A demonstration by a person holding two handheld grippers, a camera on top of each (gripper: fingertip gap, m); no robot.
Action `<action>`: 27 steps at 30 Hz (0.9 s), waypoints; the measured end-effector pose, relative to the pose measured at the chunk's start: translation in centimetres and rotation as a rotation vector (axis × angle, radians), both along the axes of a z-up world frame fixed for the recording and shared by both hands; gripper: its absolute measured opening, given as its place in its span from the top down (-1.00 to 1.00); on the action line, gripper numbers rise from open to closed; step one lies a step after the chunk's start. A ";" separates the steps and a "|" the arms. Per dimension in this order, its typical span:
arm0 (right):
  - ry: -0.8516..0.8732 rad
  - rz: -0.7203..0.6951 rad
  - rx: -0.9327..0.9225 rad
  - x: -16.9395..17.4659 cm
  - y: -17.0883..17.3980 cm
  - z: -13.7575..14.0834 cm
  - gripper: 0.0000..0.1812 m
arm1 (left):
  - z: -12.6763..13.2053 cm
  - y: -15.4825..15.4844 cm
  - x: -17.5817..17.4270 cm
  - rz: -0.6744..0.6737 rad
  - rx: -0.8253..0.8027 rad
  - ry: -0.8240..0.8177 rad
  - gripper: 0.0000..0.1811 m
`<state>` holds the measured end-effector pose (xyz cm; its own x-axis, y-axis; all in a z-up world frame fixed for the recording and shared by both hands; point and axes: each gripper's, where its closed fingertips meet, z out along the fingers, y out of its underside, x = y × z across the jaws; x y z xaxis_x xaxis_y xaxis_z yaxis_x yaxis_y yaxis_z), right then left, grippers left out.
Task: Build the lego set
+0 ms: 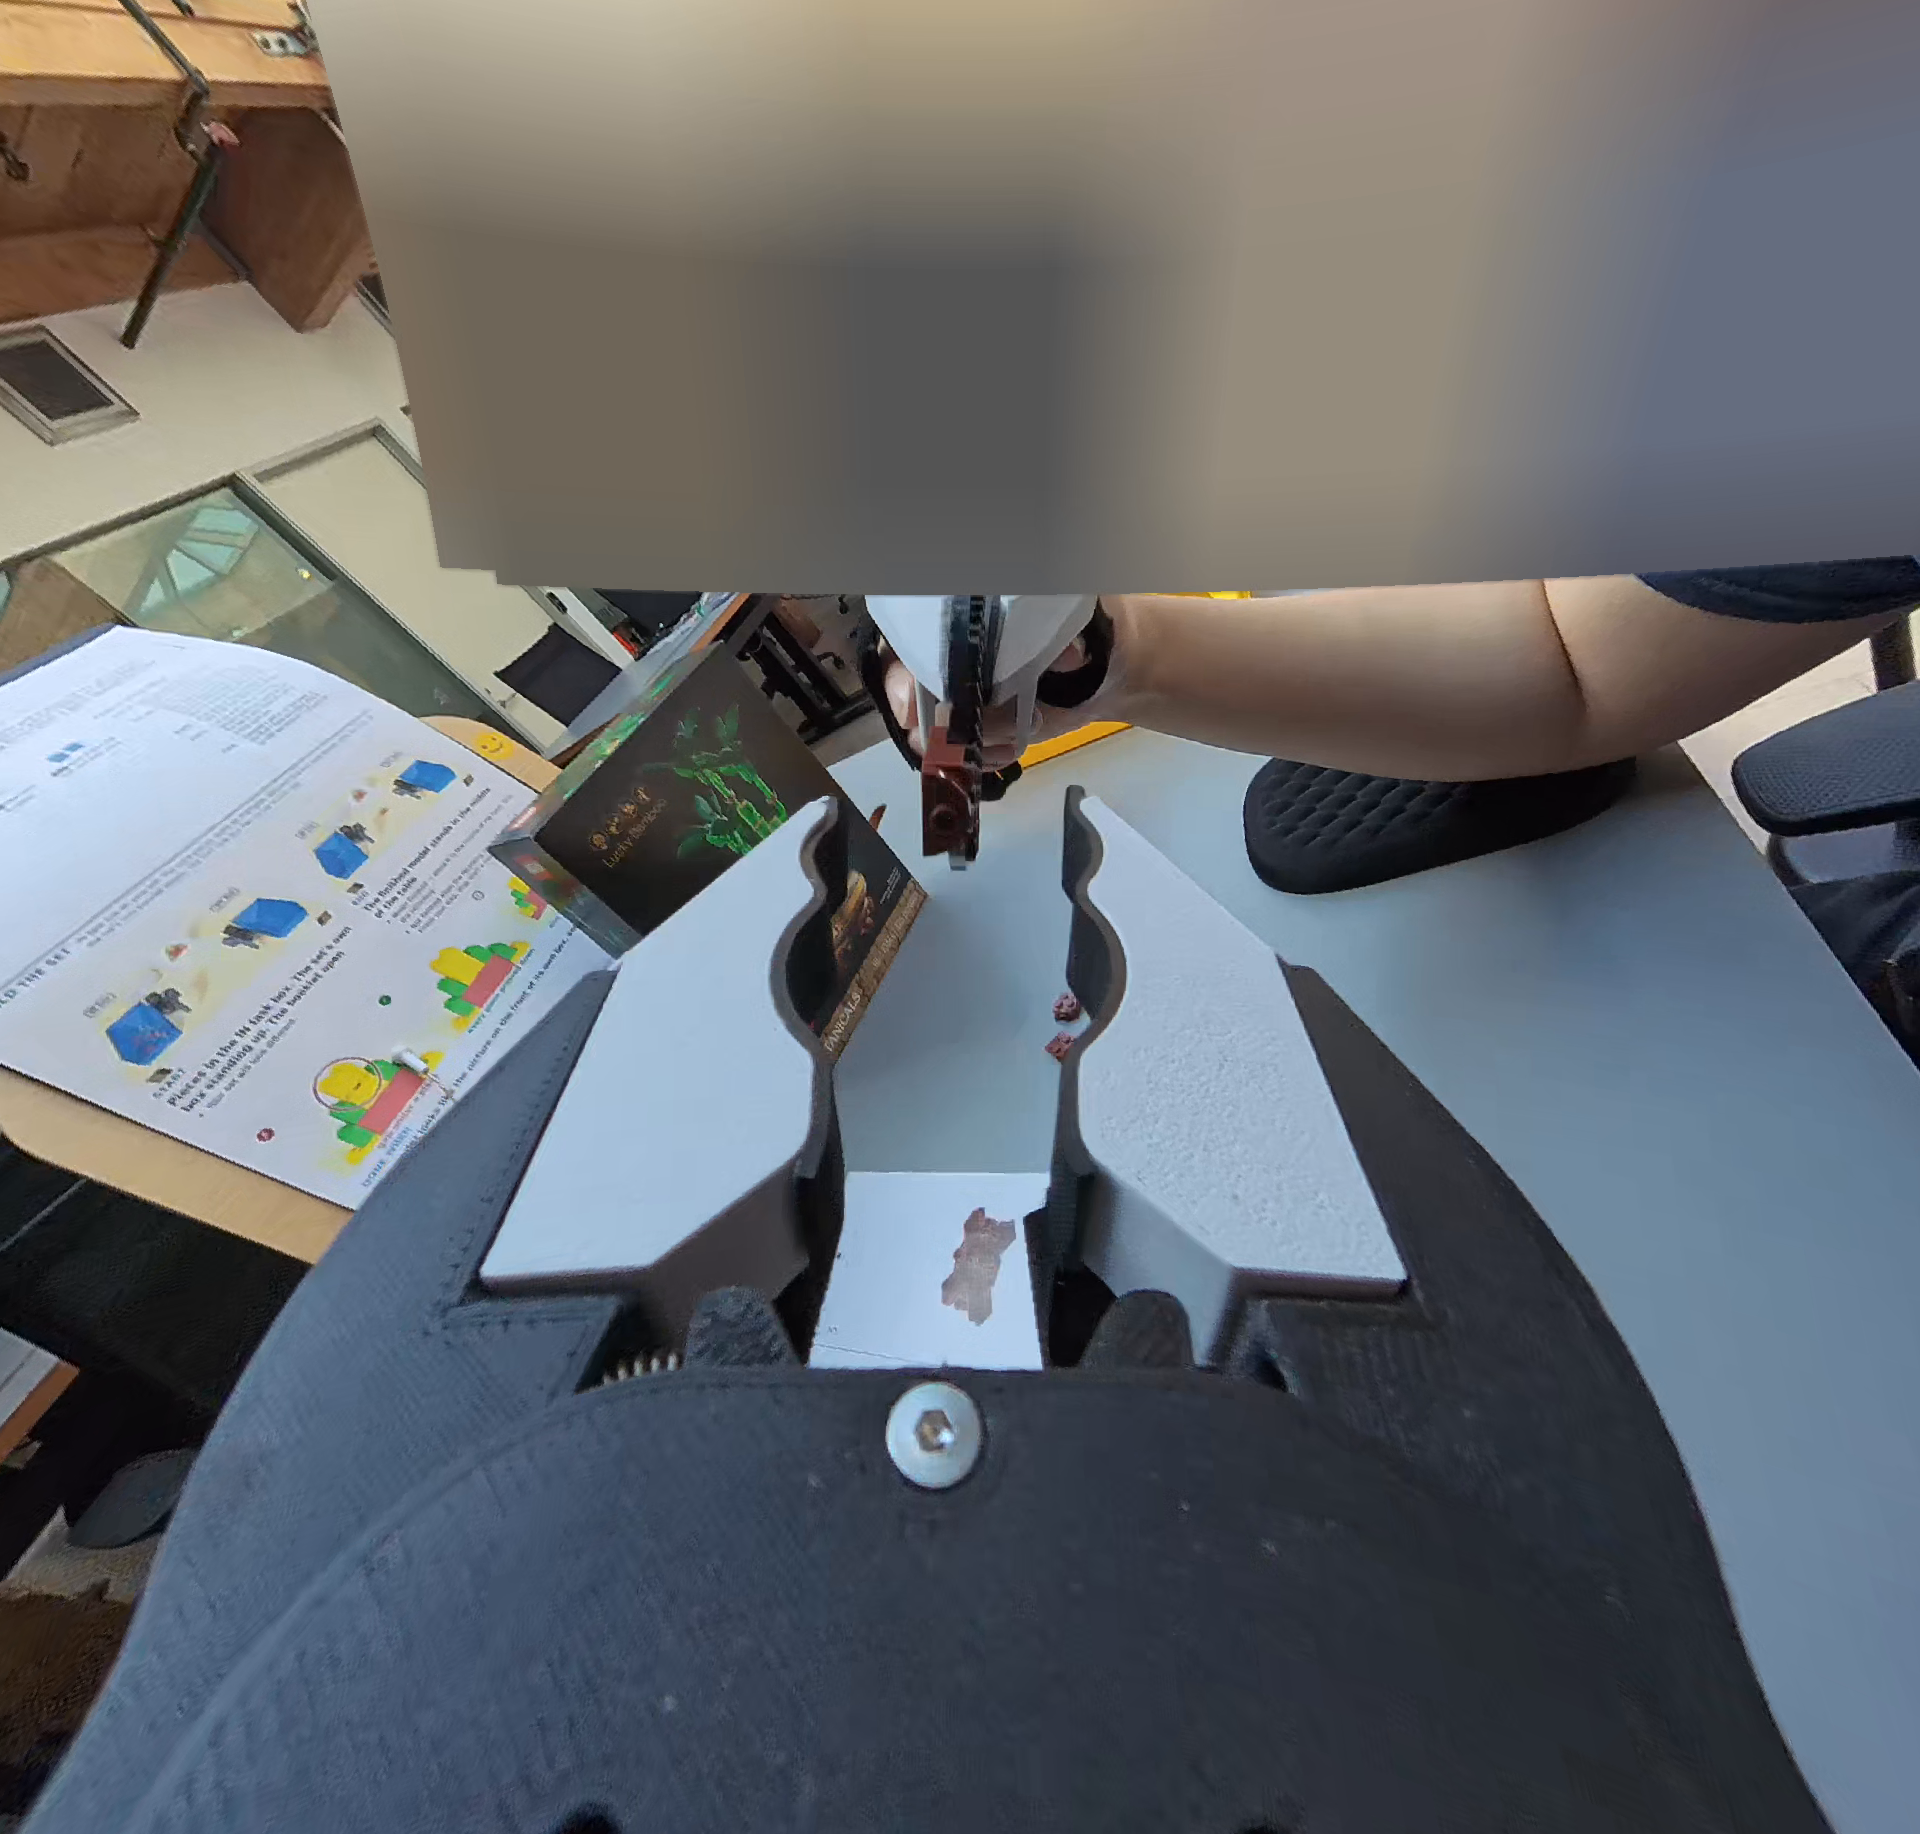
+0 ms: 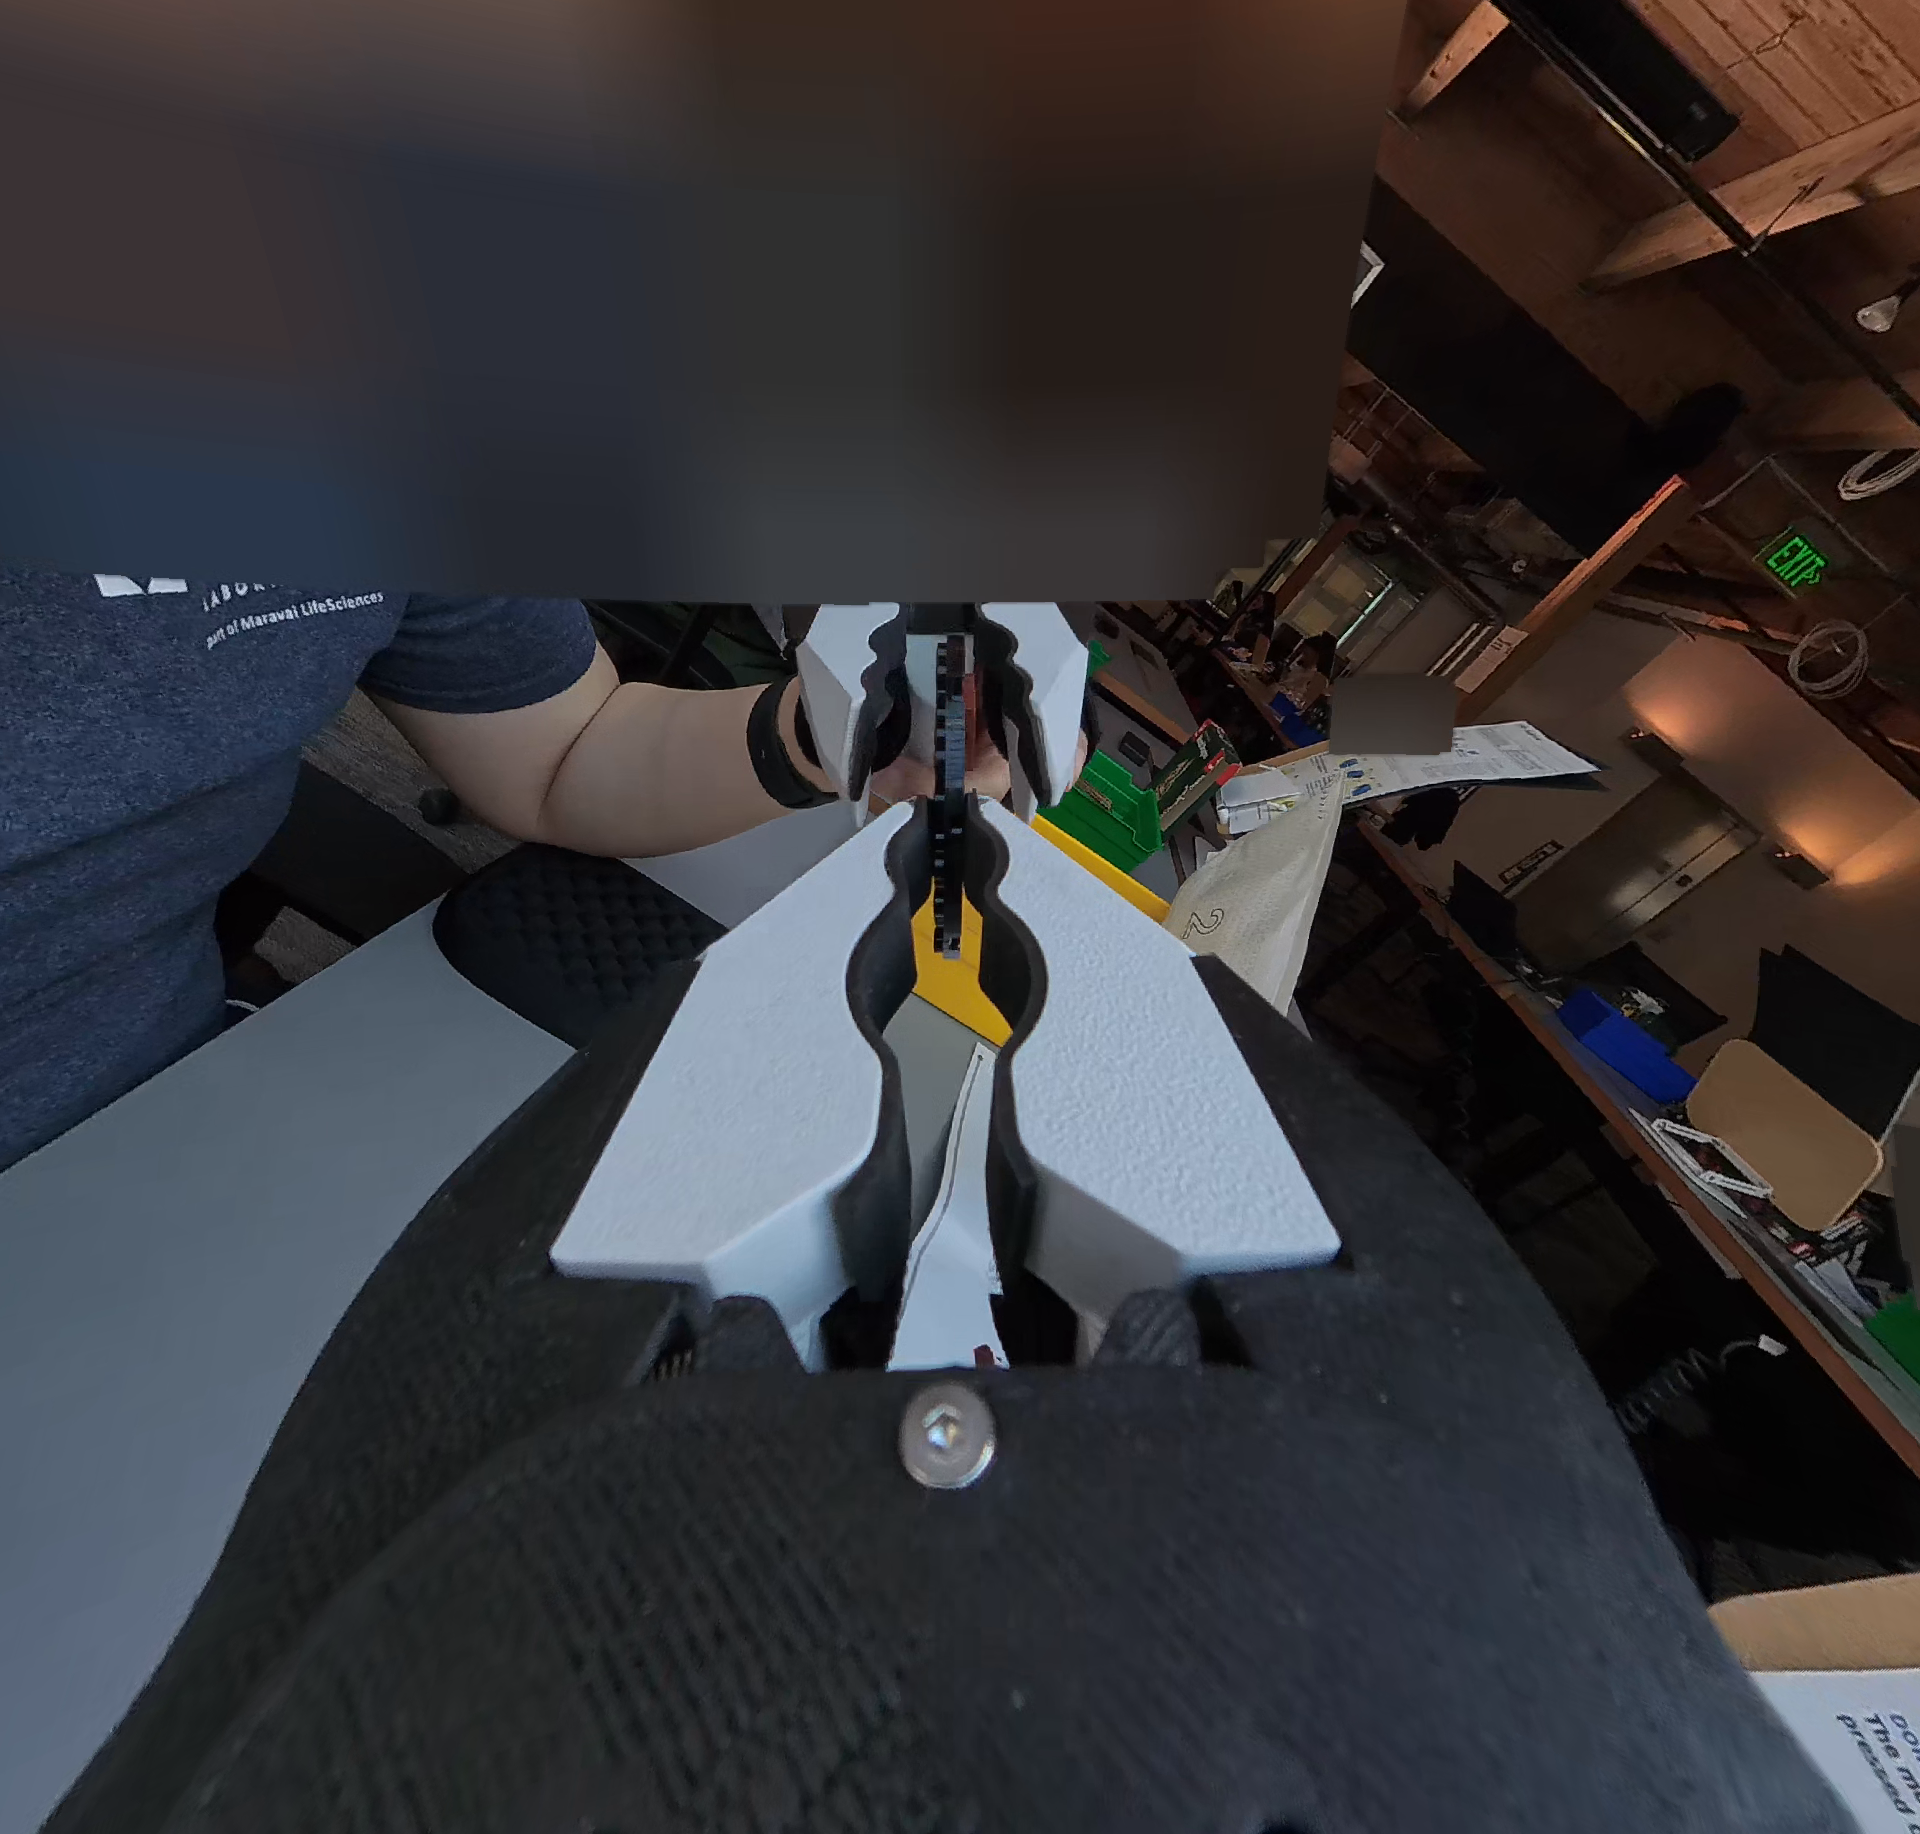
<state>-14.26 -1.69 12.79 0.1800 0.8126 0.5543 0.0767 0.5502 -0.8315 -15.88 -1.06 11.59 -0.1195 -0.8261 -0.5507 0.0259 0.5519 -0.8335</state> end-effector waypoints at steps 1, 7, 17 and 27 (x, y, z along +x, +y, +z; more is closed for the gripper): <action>0.013 0.017 -0.026 0.1 -0.1 0.2 0.96 | -0.1 0.0 0.1 -0.005 -0.013 0.004 0.57; 0.015 0.022 -0.046 0.4 -0.1 0.3 0.96 | 0.5 -0.4 0.0 -0.055 -0.048 -0.048 0.83; -0.054 0.000 0.116 -0.1 -0.7 -0.7 0.95 | 0.5 -1.6 -0.1 -0.069 0.049 -0.074 0.92; -0.059 -0.005 0.118 -0.3 -0.7 -0.8 0.95 | 0.3 -1.5 -0.1 -0.056 0.074 -0.067 0.92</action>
